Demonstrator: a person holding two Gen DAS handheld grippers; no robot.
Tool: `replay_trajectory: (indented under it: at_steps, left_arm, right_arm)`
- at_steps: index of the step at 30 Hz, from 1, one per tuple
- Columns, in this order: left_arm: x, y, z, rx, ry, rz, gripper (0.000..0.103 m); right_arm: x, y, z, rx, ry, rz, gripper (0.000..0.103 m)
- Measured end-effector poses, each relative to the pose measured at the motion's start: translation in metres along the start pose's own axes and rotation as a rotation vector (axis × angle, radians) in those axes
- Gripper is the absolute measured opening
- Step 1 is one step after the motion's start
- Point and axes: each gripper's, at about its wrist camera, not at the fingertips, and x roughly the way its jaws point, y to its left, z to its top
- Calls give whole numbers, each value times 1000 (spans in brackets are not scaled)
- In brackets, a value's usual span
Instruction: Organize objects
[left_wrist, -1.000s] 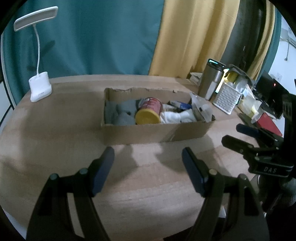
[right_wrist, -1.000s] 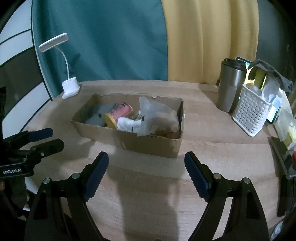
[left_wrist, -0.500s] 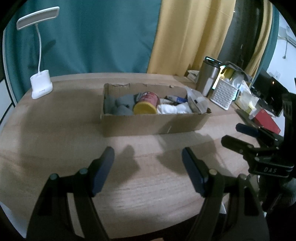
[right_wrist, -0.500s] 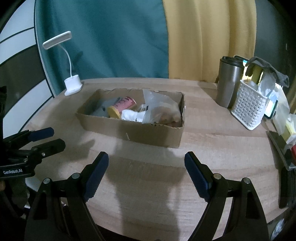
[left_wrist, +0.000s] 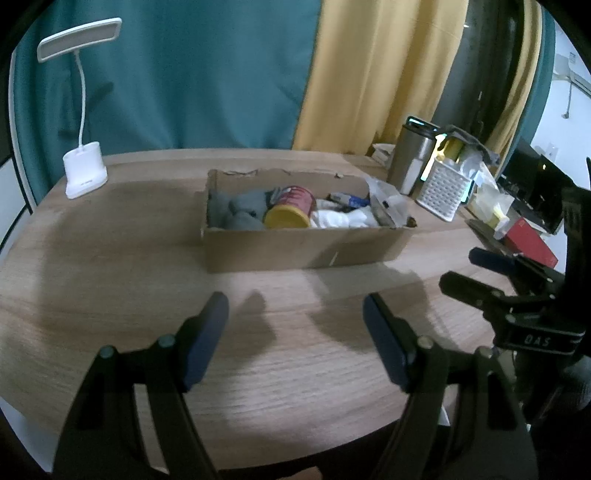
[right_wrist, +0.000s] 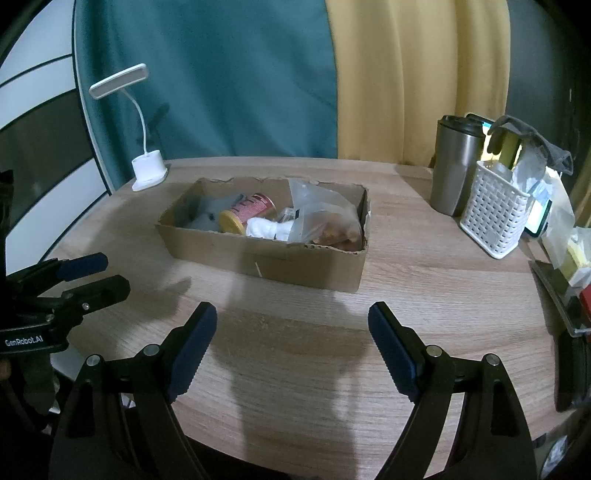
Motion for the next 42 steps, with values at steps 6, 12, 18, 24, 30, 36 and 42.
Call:
replay_trajectory:
  at_steps: [6,12,18,24,30,36,42]
  left_arm:
    - [1,0,-1,-3,10,-3,92]
    - [1,0,-1,-2,8,-2,93]
    - [1,2,-1,-9,6,19,93]
    - [2,5,-1,-21,14,45,93]
    - [1,5,-1,-13,2,52,93]
    - [0,3,0,-5,-6,54,93]
    - [-1,2,0,-3,-6,52,93]
  right_arm:
    - [0,1,0,2,5,4,87]
    - [0,0,0,6,4,4,86]
    - [0,0,0,4,3,5,87]
    - [0,0,0,4,5,6,87]
    - [1,2,0,-1,7,8,87]
    - [3,3,1,-3,12,11,87]
    - [3,4,1,-5,11,11,87]
